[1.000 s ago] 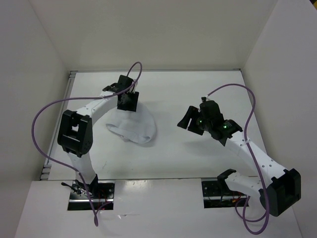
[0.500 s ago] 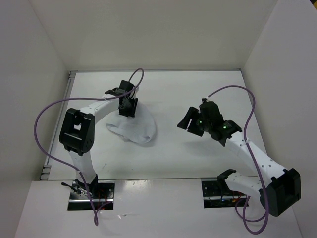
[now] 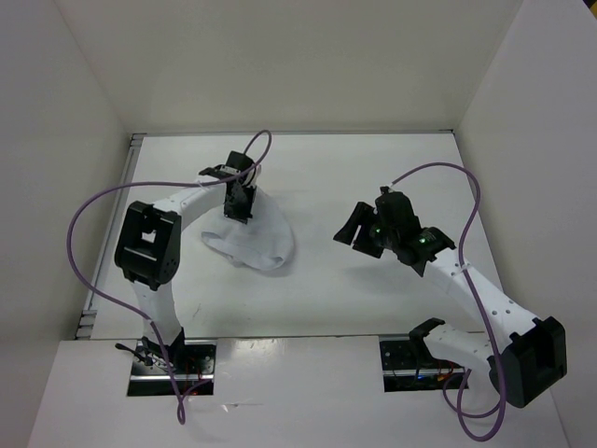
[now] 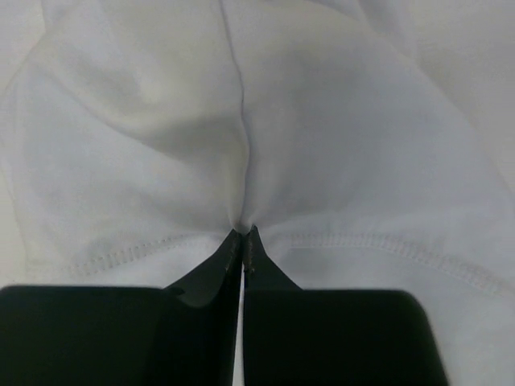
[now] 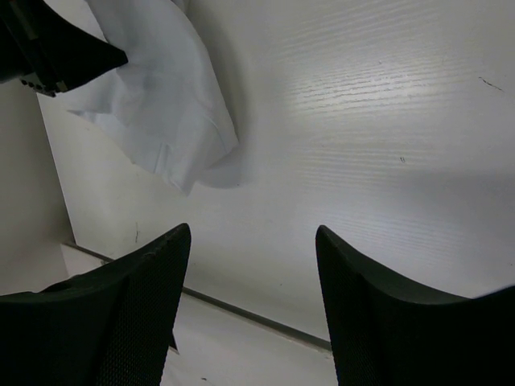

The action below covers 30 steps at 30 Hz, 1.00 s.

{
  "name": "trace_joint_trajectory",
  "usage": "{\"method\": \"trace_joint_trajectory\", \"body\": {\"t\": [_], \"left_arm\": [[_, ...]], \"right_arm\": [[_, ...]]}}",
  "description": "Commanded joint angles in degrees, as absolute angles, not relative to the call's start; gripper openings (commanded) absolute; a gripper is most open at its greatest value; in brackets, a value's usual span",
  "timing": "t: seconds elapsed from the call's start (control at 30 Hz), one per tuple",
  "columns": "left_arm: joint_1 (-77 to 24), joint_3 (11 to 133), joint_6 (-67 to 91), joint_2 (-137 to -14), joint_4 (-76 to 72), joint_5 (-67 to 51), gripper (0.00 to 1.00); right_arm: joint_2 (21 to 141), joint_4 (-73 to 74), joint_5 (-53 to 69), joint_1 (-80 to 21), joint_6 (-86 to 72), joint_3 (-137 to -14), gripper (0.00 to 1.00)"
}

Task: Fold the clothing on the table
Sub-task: Grab the skirt from the pile, then move the skirt to the center of the board

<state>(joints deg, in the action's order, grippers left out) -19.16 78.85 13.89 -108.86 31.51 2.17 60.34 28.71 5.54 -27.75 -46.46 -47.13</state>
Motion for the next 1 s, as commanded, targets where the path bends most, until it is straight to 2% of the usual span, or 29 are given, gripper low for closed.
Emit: {"method": "trace_joint_trajectory", "body": {"t": [0.0,0.13,0.33,0.47,0.63,0.73,0.87,0.9,0.97], "left_arm": [[-20.56,85.68,14.59,-102.93,36.11,0.62,0.0],[-23.02,96.57,13.97,-101.69,41.65,-4.55,0.0],[-27.77,114.31,13.45,-109.76,45.96,-17.65,0.0],[-29.53,133.71,16.25,-114.26,45.01,-29.32,0.0],[-29.53,144.29,19.69,-112.85,41.66,-31.46,0.0],[-28.22,141.61,22.06,-108.83,40.27,-27.97,0.0],[-25.15,114.32,27.85,-98.37,28.59,-22.16,0.0],[-24.09,101.99,30.73,-95.3,25.08,-21.1,0.0],[-21.89,90.67,33.47,-93.44,22.69,-19.69,0.0]], "right_arm": [[58.89,26.02,5.98,-27.86,-46.85,-46.58,0.69],[57.84,25.41,5.45,-27.86,-46.85,-46.06,0.69],[53.71,25.4,2.29,-27.86,-49.3,-44.91,0.69],[45.47,25.93,-2.45,-27.86,-50.79,-43.86,0.69],[39.56,28.3,-5.27,-27.33,-52.55,-42.71,0.69],[37.45,29.79,-6.42,-27.33,-53.25,-42.19,0.69],[35.95,30.32,-6.42,-27.33,-54.31,-41.05,0.69],[35.43,30.32,-6.42,-27.33,-54.32,-41.04,0.69],[35.42,30.32,-6.42,-27.33,-54.32,-41.04,0.69]]}}
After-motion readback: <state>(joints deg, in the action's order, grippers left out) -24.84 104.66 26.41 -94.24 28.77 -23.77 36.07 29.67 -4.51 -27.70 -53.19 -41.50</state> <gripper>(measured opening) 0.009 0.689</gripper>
